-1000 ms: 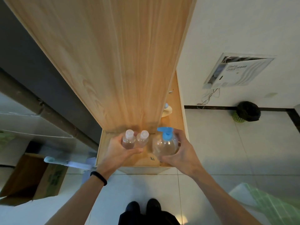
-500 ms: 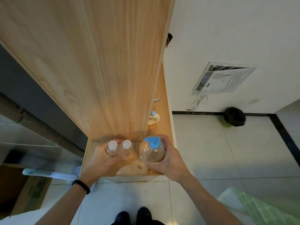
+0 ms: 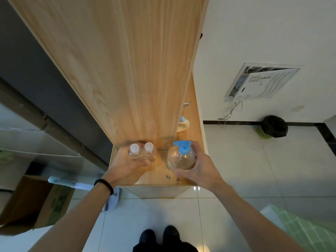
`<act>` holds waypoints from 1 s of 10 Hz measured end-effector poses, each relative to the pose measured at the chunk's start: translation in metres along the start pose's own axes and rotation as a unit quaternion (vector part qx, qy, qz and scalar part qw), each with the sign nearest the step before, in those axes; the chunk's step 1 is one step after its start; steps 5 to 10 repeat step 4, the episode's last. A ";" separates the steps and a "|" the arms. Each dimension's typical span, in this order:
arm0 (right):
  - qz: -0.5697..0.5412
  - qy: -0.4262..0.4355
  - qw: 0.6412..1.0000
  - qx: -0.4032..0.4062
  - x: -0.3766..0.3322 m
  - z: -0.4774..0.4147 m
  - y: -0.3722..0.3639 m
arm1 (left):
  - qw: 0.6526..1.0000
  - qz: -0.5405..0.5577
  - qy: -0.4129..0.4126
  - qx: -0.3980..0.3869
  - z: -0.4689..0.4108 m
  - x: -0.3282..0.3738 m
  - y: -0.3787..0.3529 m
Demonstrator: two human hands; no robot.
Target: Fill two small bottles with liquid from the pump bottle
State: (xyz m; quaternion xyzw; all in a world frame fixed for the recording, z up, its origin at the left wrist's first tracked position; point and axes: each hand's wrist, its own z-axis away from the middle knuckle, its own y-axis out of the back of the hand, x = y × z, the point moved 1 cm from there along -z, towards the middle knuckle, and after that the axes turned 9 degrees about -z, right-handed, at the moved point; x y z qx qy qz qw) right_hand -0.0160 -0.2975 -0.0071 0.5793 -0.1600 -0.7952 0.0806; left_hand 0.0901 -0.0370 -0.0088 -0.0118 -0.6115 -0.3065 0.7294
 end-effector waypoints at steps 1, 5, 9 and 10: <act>0.011 -0.002 1.000 -0.005 -0.005 0.004 0.000 | 1.000 -0.005 0.005 -0.012 0.002 0.004 0.001; 0.023 -0.005 0.998 0.058 -0.039 0.037 0.041 | 0.998 -0.054 0.030 -0.020 0.025 0.018 0.024; 0.023 -0.005 0.998 0.058 -0.039 0.037 0.041 | 0.998 -0.054 0.030 -0.020 0.025 0.018 0.024; 0.023 -0.005 0.998 0.058 -0.039 0.037 0.041 | 0.998 -0.054 0.030 -0.020 0.025 0.018 0.024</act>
